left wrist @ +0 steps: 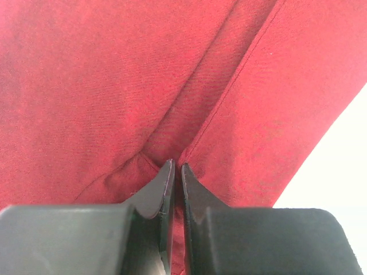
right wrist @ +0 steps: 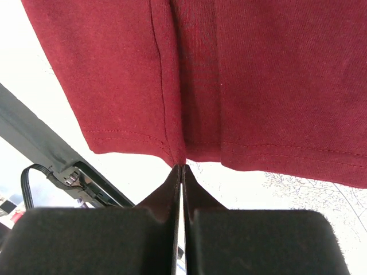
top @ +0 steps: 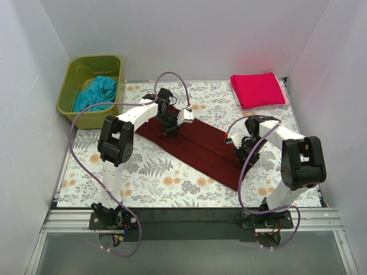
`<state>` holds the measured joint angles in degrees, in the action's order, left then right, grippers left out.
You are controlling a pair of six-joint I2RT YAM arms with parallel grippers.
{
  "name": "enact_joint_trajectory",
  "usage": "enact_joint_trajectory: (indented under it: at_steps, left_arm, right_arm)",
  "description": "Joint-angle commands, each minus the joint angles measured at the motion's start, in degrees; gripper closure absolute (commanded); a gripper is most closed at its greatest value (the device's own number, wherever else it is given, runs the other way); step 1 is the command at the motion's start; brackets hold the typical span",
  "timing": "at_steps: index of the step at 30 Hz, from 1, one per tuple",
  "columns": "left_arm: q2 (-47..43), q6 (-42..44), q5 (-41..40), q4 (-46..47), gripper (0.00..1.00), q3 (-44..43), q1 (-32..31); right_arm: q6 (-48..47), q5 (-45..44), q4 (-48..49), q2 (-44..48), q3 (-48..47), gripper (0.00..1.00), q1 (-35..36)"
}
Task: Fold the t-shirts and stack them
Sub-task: Fold the tshirt
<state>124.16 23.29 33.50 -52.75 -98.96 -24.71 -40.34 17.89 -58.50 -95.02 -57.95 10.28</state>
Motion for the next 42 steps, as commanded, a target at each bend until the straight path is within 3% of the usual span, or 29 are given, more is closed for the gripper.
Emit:
enact_joint_trajectory:
  at_steps: [1, 22, 24, 25, 27, 29, 32, 38, 42]
  left_arm:
    - [-1.64, 1.58, 0.78, -0.33, 1.00, -1.33, 0.72]
    - [-0.06, 0.45, -0.53, 1.42, 1.00, -2.29, 1.24]
    - [0.12, -0.61, -0.89, 1.60, 0.90, -2.56, 1.24]
    - [-0.23, -2.70, -0.89, 1.95, 0.75, -2.56, 1.33]
    - [-0.93, -4.91, -1.33, 3.26, 0.64, -2.82, 1.33]
    - [-2.51, -10.34, -2.46, 5.11, 0.54, -3.69, 1.33]
    - [-6.10, -18.94, -7.20, 9.15, 0.54, -2.22, 1.68]
    - [-10.69, -32.67, -18.54, 12.41, 0.57, 4.64, 3.17]
    - [-13.14, -42.42, -16.98, 12.49, 0.58, 9.37, 5.46]
  right_arm:
    - [-1.50, -0.05, -1.53, 0.28, -0.76, 0.99, 0.00]
    - [-2.03, 0.57, -0.12, -0.78, -1.19, 0.99, -0.44]
    - [-1.33, -0.40, -0.30, -1.74, -1.63, 0.94, -0.53]
    - [-1.32, -0.92, -0.39, -1.83, -1.98, 0.87, -0.53]
    - [-0.80, -1.54, -0.56, -0.96, -2.51, 0.68, -0.44]
    - [-0.18, -1.89, -1.61, -0.17, -4.61, 0.60, -0.44]
    - [-0.01, -2.16, -3.02, 1.42, -8.83, 0.59, -0.44]
    - [0.00, -1.54, -2.59, -1.73, -15.51, 0.67, 1.31]
    - [0.87, -1.10, -1.53, -8.75, -20.70, 0.72, 1.67]
